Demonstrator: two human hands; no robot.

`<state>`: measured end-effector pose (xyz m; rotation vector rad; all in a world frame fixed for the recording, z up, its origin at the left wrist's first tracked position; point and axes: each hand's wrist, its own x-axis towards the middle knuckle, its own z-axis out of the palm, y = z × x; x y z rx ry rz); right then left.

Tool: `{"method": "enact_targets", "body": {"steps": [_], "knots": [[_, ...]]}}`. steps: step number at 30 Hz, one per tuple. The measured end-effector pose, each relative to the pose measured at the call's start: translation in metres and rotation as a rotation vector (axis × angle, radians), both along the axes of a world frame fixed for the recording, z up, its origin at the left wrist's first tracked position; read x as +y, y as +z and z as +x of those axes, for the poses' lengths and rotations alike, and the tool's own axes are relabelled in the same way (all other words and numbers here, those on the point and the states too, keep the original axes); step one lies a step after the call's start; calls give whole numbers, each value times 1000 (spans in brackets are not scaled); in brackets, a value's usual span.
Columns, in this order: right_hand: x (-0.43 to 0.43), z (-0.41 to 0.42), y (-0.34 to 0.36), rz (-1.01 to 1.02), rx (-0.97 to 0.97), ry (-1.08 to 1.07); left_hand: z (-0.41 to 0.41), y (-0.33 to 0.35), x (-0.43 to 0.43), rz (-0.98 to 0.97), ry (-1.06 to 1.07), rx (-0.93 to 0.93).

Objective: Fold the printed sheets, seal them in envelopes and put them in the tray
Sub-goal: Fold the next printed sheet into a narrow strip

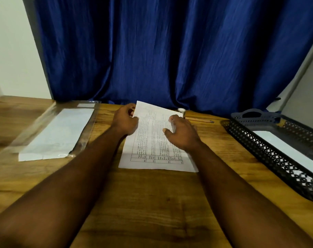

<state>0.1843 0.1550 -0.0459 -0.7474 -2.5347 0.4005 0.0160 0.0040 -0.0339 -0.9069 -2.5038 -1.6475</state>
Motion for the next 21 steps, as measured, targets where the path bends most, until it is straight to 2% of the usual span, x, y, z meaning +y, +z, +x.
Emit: {"method": "enact_targets", "body": {"steps": [4, 11, 15, 18, 21], "knots": [[-3, 5, 4, 14, 48, -18, -3, 3, -4, -15, 23, 20], [-6, 11, 19, 362, 186, -134, 1, 7, -11, -184, -24, 208], [1, 6, 15, 488, 112, -60, 1, 12, -14, -304, -71, 340], [0, 2, 10, 412, 1, -15, 3, 21, -17, -434, -198, 398], [-2, 3, 11, 349, -51, -23, 10, 29, -18, -529, -252, 361]]}}
